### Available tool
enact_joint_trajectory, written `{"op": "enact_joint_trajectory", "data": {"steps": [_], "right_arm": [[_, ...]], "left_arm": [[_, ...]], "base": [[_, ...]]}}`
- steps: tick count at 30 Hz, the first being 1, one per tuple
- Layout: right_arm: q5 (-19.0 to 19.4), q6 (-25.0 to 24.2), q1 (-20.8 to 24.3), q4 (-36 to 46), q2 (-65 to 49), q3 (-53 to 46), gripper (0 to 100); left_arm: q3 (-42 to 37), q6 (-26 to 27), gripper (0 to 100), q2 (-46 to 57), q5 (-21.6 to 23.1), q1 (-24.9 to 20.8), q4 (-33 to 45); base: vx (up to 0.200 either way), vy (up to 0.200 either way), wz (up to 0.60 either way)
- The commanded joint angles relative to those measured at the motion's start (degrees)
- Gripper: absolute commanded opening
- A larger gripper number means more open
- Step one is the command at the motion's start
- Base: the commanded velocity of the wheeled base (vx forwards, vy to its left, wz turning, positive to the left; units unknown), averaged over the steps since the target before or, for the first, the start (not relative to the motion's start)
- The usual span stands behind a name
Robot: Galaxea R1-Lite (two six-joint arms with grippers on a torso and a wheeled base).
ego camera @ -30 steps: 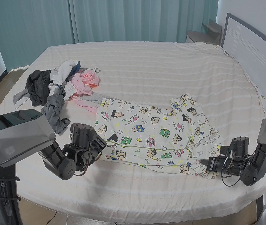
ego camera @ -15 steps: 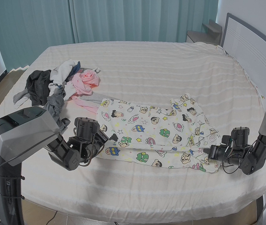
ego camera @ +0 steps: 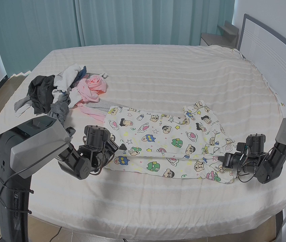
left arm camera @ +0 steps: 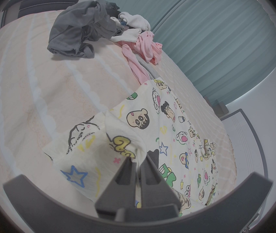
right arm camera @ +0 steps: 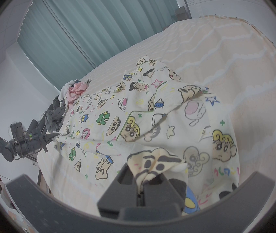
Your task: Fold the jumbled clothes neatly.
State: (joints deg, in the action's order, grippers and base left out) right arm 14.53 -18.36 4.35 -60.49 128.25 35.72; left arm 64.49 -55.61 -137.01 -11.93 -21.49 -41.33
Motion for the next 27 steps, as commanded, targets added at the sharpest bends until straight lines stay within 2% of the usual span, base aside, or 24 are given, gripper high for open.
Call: {"op": "enact_joint_trajectory", "data": {"steps": [1,17,25,26,27], "right_arm": [[-0.2,0.0,-0.4,-0.1,1.7,1.7,0],[-0.6,0.0,-0.4,-0.3,2.4,2.5,0],[-0.6,0.0,-0.3,-0.5,2.5,2.5,0],[-0.6,0.1,-0.4,-0.4,2.5,2.5,0],[-0.6,0.1,-0.4,-0.4,2.5,2.5,0]], "left_arm": [[1.2,0.0,0,-1.4,0.0,0.0,0.1],[3.0,0.3,0,-3.4,-0.1,0.1,0.0],[3.5,2.3,0,-3.6,-0.2,0.0,-0.2],[3.5,3.1,100,-3.7,-0.5,0.0,-0.2],[3.5,3.2,100,-3.6,-0.5,0.0,-0.2]], "base": [[0.0,0.0,0.0],[0.0,0.0,0.0],[0.0,0.0,0.0],[0.0,0.0,0.0],[0.0,0.0,0.0]]}}
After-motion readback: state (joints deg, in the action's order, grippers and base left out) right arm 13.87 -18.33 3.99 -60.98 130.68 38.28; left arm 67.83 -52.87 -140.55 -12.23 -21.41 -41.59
